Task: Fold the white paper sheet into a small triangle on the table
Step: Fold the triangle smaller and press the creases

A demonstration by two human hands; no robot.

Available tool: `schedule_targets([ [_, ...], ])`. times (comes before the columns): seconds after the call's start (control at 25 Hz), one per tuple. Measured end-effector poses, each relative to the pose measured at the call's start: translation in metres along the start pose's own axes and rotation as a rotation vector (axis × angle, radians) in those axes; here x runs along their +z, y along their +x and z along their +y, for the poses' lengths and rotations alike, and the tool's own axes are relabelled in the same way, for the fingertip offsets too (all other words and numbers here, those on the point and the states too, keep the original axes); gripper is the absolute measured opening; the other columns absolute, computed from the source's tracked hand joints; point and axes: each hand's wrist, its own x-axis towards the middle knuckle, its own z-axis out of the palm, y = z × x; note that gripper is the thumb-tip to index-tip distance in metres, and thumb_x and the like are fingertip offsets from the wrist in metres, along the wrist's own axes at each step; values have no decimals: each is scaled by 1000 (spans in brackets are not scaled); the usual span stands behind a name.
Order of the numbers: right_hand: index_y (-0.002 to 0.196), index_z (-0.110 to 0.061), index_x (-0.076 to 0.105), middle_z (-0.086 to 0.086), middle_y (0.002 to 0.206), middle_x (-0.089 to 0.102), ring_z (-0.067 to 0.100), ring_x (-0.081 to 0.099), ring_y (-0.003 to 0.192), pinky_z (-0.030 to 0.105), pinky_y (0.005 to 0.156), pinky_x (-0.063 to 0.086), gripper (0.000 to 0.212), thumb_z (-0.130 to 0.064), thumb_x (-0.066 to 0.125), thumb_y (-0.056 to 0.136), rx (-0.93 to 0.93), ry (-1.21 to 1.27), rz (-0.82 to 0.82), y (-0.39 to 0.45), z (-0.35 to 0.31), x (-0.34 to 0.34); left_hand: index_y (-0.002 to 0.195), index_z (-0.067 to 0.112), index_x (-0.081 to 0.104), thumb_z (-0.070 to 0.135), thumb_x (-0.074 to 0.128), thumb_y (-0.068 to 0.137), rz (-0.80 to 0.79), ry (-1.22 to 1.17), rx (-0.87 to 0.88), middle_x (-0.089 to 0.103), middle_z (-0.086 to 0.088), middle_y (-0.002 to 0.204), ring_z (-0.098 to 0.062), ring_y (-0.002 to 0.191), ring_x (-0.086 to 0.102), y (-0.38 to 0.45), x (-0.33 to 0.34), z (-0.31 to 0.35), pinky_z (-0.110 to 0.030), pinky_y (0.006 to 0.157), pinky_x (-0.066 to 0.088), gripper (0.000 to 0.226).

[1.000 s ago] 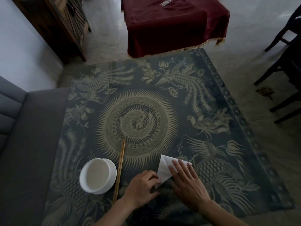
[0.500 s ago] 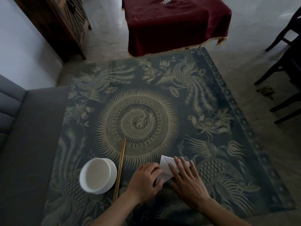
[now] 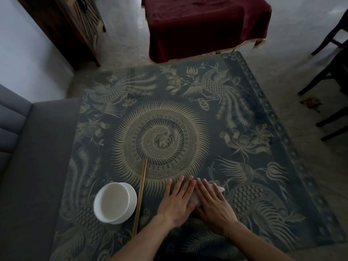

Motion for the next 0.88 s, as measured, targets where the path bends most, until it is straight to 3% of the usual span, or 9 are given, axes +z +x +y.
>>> schedule_targets([
  [0.28,149,-9,31,6,158,24,22,10,147,53,114,12,72,-56,9,99,213,-40,-21,-41,55,0,152,21,-17,59,8,102,16,0,-5,-30,9,157,-19,143,-31,1,9,-2,-53,113,-18,68],
  [0.44,149,-6,30,10,158,23,25,10,147,54,114,13,70,-53,20,98,246,-7,23,-39,53,-4,153,22,-14,59,9,101,62,-28,-3,-25,7,159,-21,146,-24,1,11,-3,-53,113,-16,68],
  [0.68,152,-7,22,10,160,16,25,9,147,42,114,11,62,-42,33,101,-141,-47,17,8,22,-5,155,19,-8,60,11,102,139,-52,2,-6,1,164,-14,148,-14,-11,19,1,-51,114,-8,70],
  [0.88,151,-7,22,10,160,16,25,13,146,39,113,5,69,-50,36,99,-173,-77,-47,12,29,1,155,16,17,55,29,101,90,44,80,13,-2,163,-19,150,0,-36,34,6,-53,112,6,68],
])
